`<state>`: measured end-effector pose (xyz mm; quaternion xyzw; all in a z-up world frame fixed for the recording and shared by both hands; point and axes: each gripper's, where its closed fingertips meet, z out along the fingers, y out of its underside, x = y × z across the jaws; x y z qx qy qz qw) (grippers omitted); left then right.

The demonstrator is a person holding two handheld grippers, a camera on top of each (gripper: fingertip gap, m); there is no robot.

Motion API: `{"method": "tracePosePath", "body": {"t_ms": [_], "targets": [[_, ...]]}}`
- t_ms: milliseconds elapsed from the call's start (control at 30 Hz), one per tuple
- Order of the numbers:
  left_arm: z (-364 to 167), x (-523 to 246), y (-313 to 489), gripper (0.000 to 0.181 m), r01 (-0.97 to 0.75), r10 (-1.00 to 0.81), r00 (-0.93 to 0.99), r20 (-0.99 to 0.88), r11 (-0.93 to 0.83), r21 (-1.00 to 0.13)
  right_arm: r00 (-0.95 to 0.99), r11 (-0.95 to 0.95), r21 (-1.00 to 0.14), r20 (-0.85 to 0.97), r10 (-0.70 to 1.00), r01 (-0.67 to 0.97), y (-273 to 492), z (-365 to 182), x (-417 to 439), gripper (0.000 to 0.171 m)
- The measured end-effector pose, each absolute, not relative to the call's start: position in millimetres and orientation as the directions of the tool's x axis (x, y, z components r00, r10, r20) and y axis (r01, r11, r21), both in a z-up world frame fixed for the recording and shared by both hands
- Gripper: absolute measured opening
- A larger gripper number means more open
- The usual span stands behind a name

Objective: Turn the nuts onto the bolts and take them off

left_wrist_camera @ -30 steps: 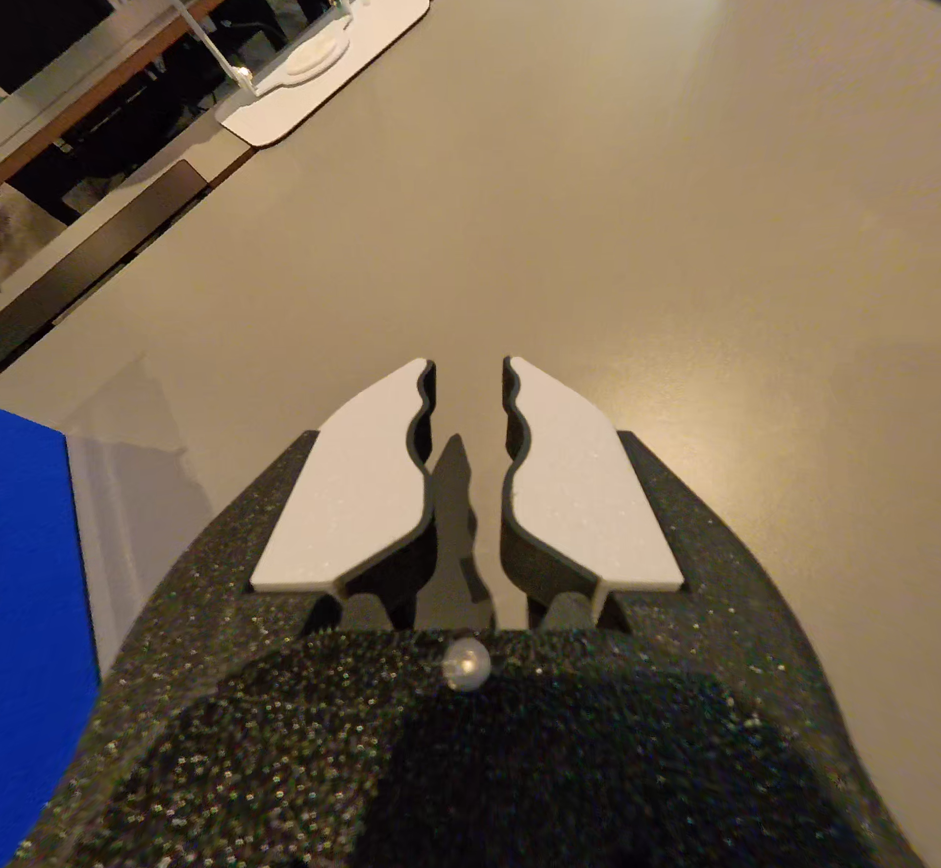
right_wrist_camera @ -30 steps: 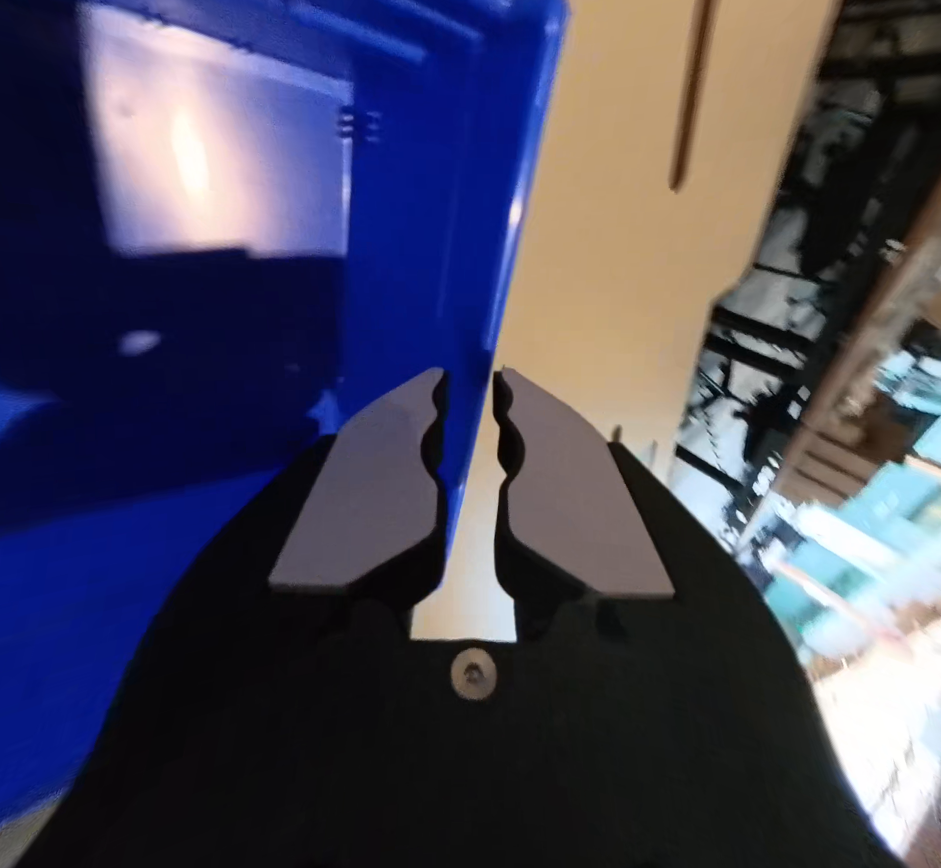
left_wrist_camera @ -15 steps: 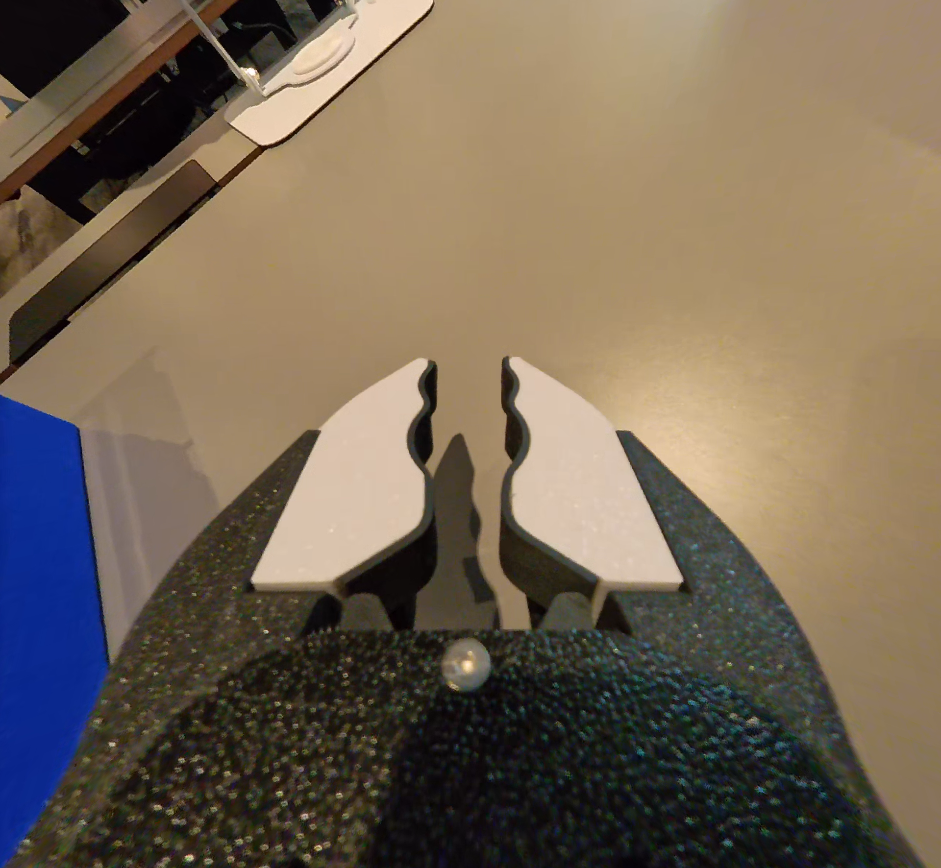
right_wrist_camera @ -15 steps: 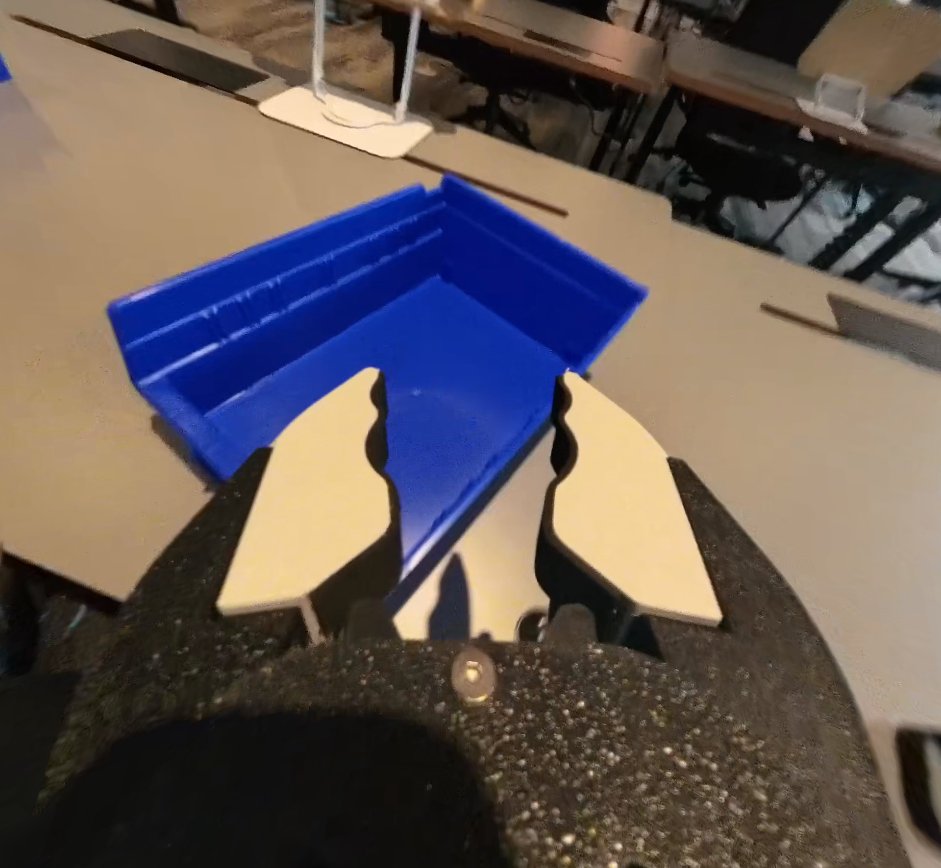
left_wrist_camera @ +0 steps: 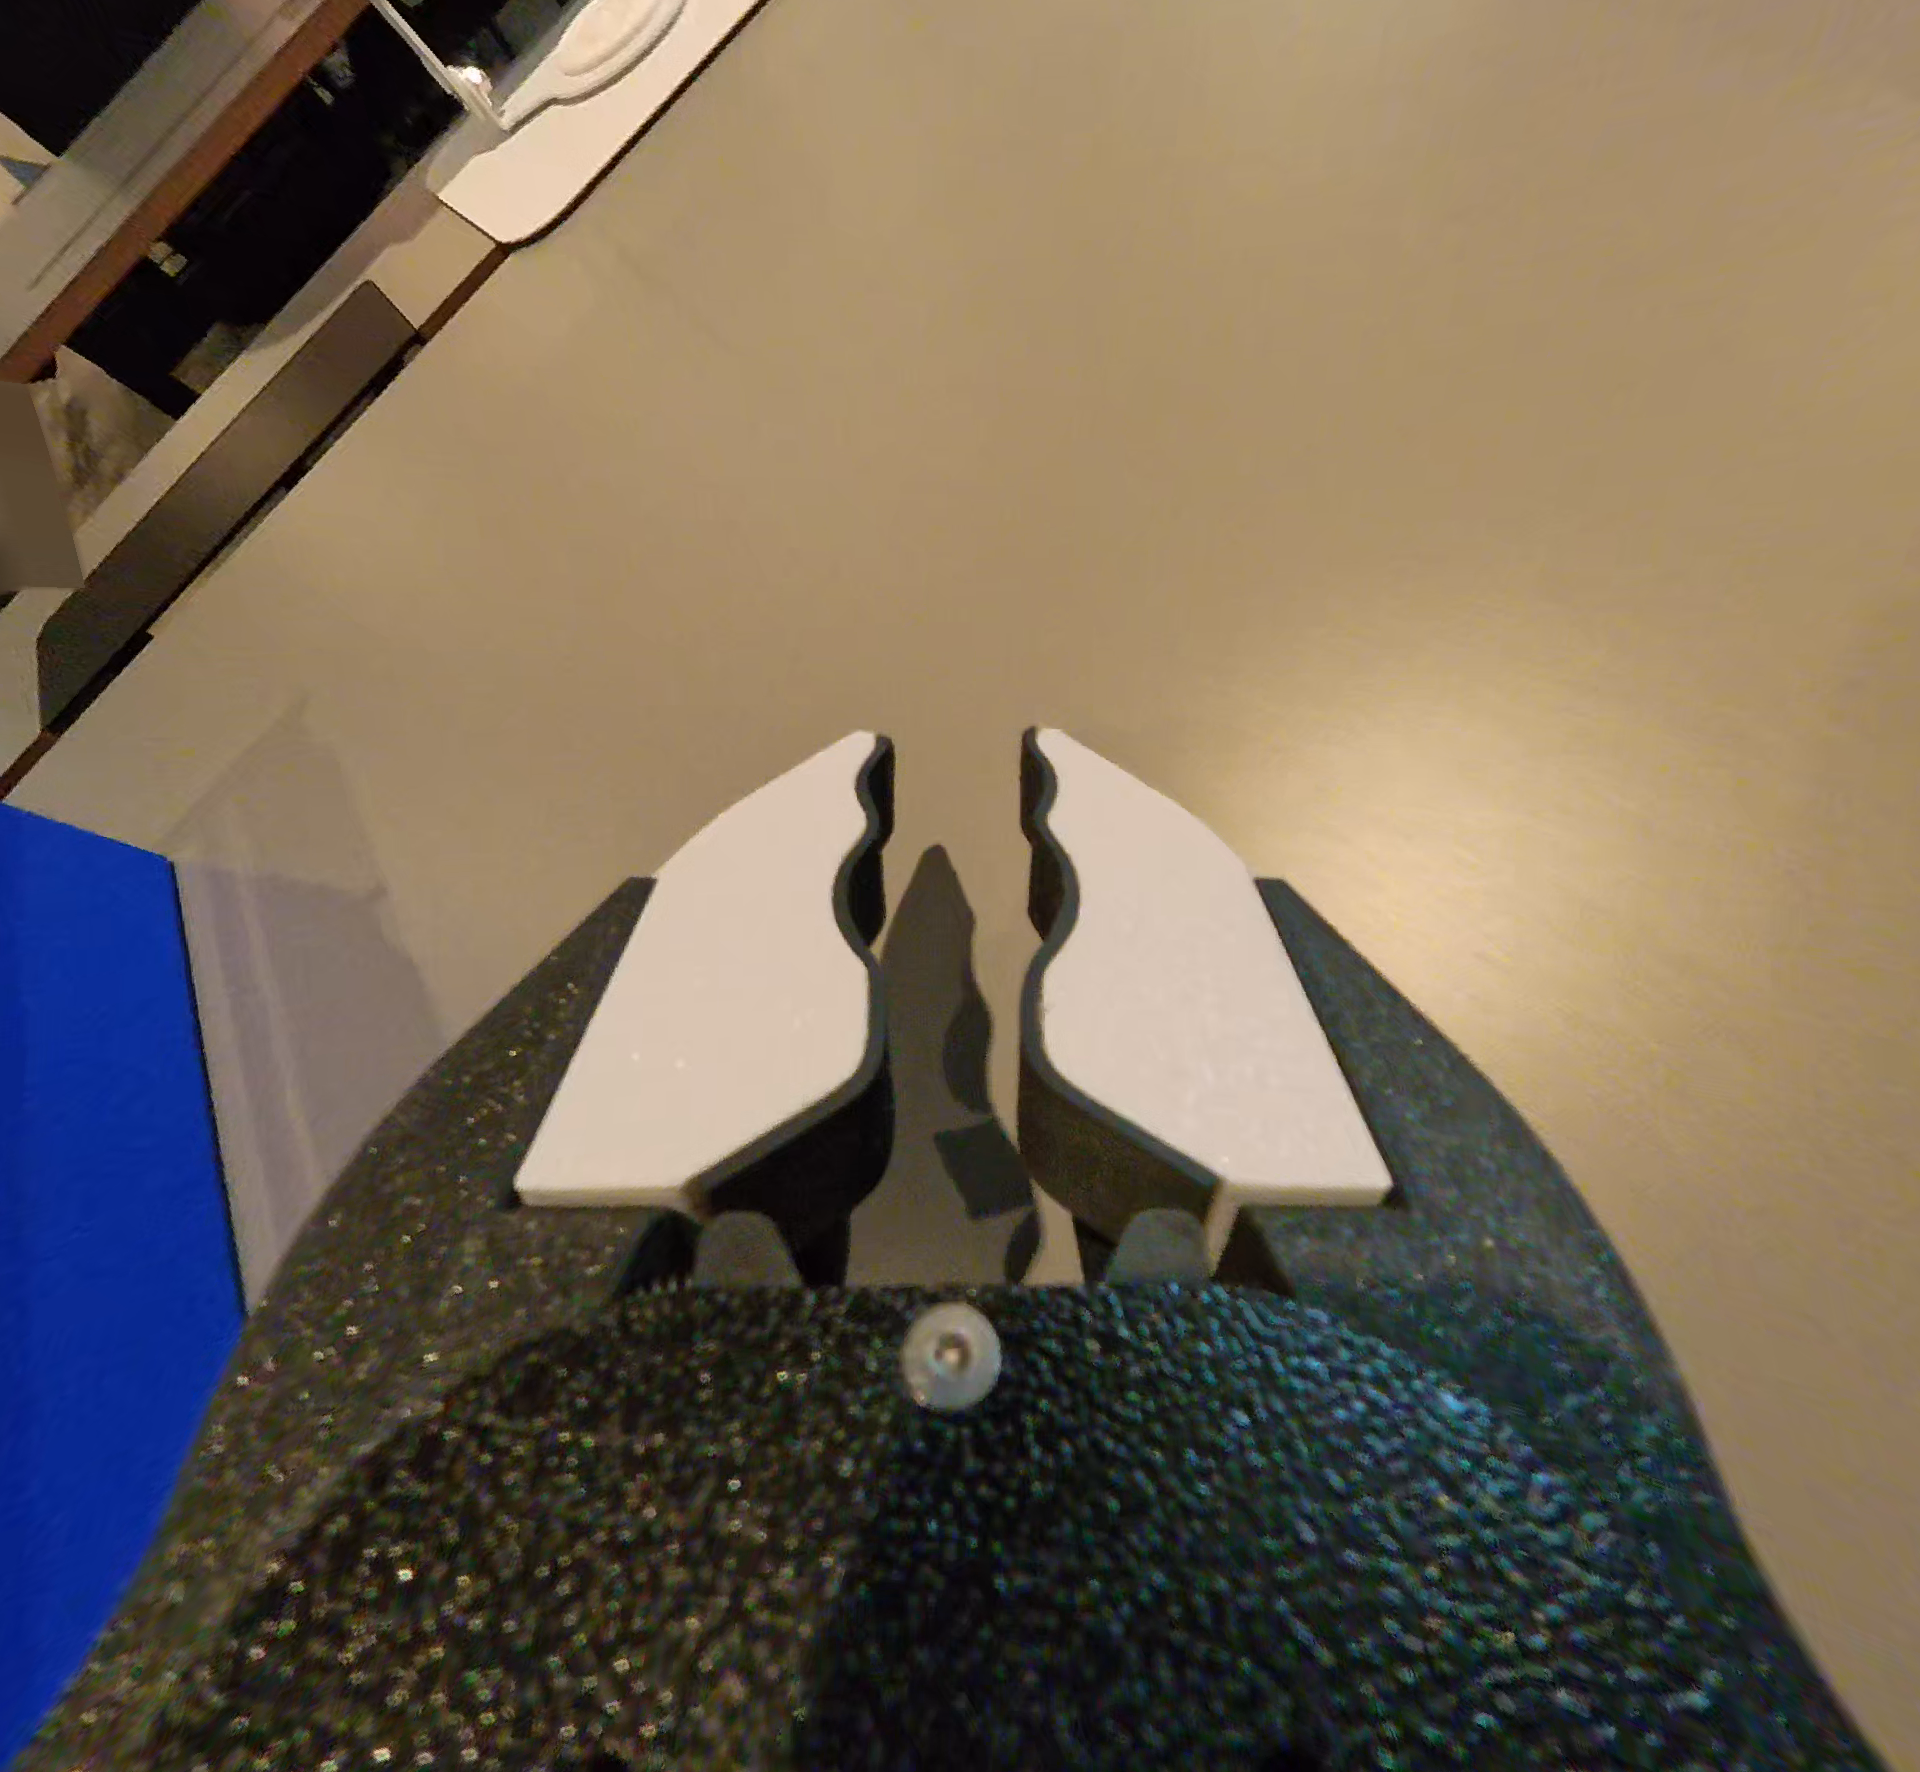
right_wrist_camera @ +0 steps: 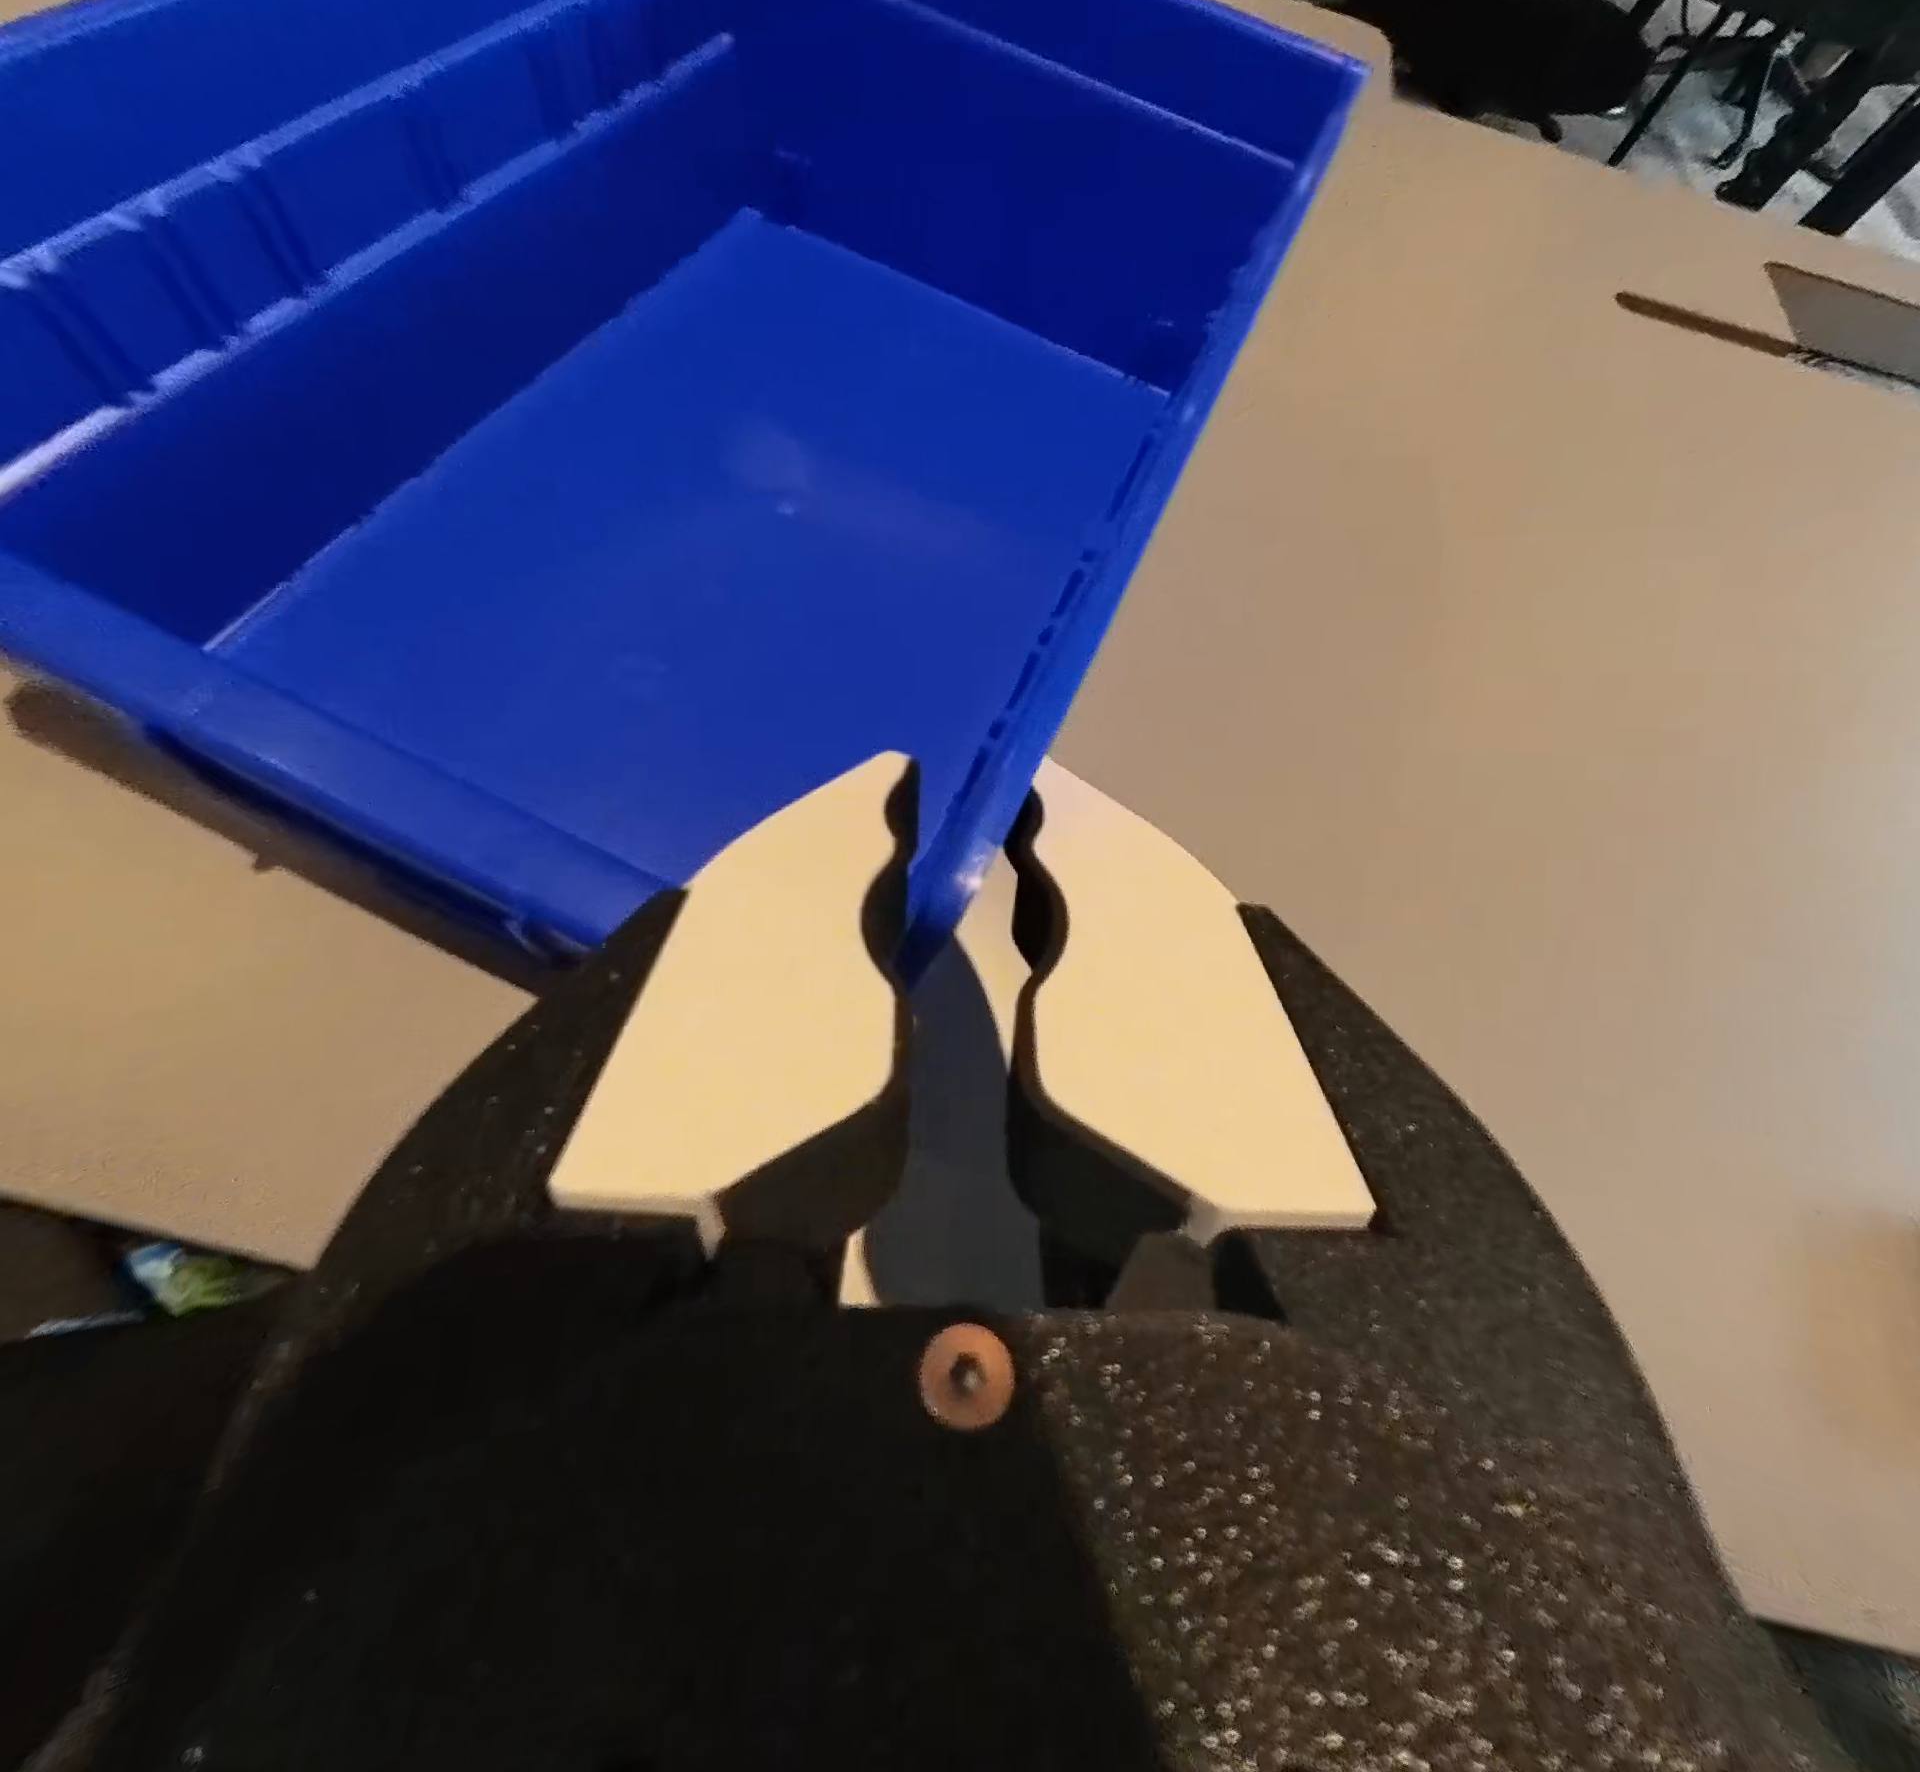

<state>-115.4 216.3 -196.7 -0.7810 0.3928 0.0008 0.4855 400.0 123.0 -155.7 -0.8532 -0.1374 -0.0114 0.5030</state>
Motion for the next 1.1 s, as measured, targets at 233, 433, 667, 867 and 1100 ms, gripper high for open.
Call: {"method": "tracePosePath", "body": {"t_ms": [233, 433, 667, 867, 1100], "targets": [[-198, -113, 214, 0.022, -0.631, -0.617, 0.677, -0.402, -0.205, -0.748, 0.966, -0.451, -0.857, 0.189, 0.175, 0.249, 158, -154, 418, 0.007], [-198, -113, 213, 0.022, -0.632, -0.619, 0.673, -0.404, -0.198, -0.749, 0.975, -0.470, -0.857, 0.152, 0.160, 0.211, 198, -155, 432, 0.006], [-202, -113, 214, 0.023, -0.650, -0.623, 0.665, -0.411, -0.213, -0.729, 0.991, -0.486, -0.866, 0.070, 0.118, 0.119, 243, -155, 452, 0.004], [-204, -113, 215, 0.023, -0.659, -0.625, 0.661, -0.415, -0.221, -0.719, 0.996, -0.483, -0.872, 0.042, 0.074, 0.073, 263, -155, 459, 0.004], [-204, -112, 215, 0.023, -0.662, -0.627, 0.658, -0.418, -0.215, -0.718, 0.996, -0.471, -0.879, 0.037, 0.079, 0.070, 267, -154, 460, 0.004]]}}
